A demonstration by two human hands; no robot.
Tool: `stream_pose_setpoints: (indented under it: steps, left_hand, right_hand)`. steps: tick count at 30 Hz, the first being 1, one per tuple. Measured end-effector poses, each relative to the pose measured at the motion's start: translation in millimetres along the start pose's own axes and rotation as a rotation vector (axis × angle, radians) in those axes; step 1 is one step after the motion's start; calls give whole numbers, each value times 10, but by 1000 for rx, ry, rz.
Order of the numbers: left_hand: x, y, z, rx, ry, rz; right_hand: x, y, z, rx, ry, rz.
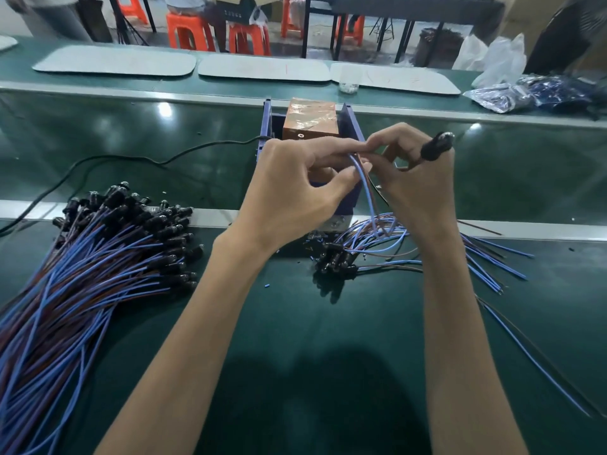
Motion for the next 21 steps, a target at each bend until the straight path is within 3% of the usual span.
stream_pose_setpoints:
  steps: [9, 15, 21]
  left_hand:
    - [14, 116, 405, 371, -378, -59]
    - [29, 252, 521, 338, -382, -52]
    - [18, 318, 602, 343, -503, -72]
  right_hand:
    - [-14, -69, 214, 216, -169, -45]
    - [-17, -102, 220, 368, -262, -124]
    - [-19, -155, 211, 333, -307, -165]
Point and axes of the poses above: each hand's wrist, its own x-axis towards the middle knuckle, its own z-axis out of the back of the hand, y = z × x, the point moved 6 cm from there along x, towards the middle knuckle, and after that the axes turned 13 degrees about -x, right-handed, at the moved point
